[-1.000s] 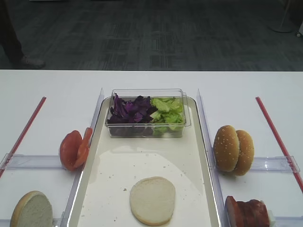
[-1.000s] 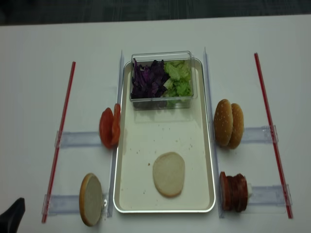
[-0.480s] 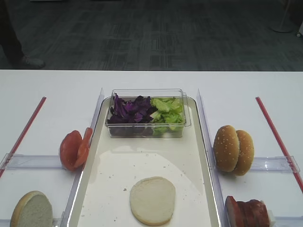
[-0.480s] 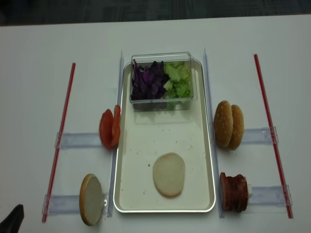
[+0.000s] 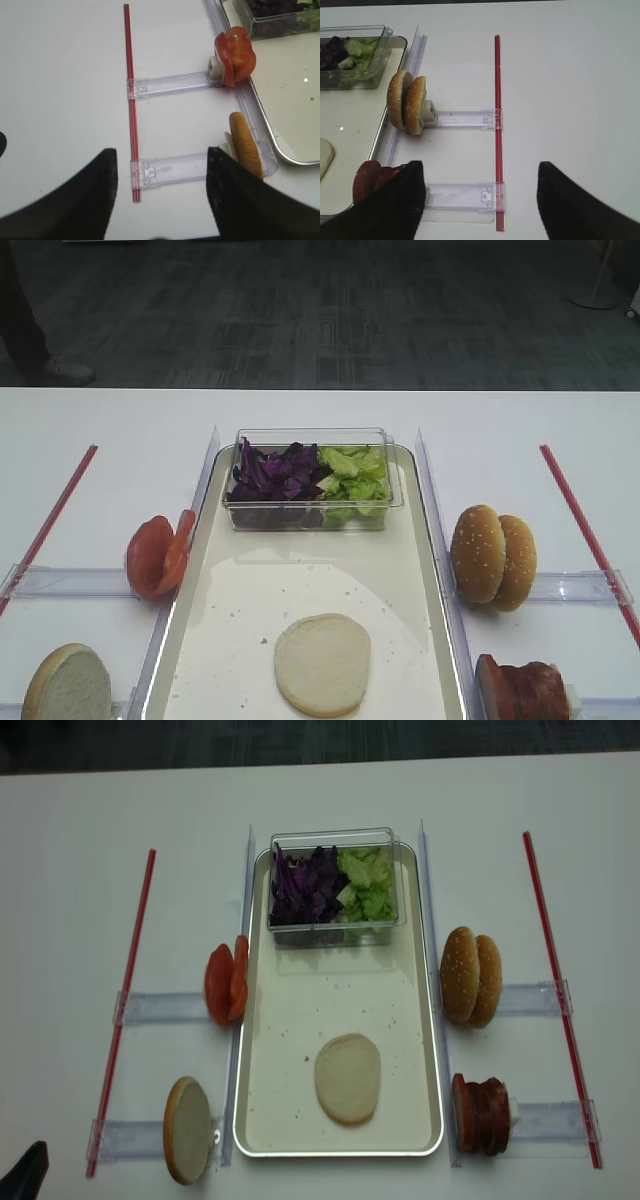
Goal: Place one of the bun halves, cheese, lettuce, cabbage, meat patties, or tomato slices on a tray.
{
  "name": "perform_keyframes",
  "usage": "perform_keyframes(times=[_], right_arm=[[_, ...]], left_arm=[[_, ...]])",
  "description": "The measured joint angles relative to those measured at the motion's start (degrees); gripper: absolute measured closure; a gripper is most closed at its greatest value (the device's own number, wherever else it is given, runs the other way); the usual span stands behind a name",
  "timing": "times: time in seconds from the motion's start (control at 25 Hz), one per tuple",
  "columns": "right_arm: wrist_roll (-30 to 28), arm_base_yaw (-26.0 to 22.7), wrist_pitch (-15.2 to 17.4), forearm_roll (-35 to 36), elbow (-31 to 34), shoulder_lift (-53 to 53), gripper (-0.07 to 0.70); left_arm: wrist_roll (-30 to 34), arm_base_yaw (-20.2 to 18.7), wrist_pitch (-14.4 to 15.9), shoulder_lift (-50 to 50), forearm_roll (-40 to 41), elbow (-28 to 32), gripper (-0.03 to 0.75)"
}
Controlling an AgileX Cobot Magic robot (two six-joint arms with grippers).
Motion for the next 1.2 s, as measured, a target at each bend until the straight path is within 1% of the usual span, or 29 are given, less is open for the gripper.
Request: perform_keyframes(times=[1.2], right_arm=[[0.0,0.0,0.0,0.0,0.0,0.0,0.126]], left_arm=[[0.1,0.0,0.0,0.0,0.0,0.0,0.349]])
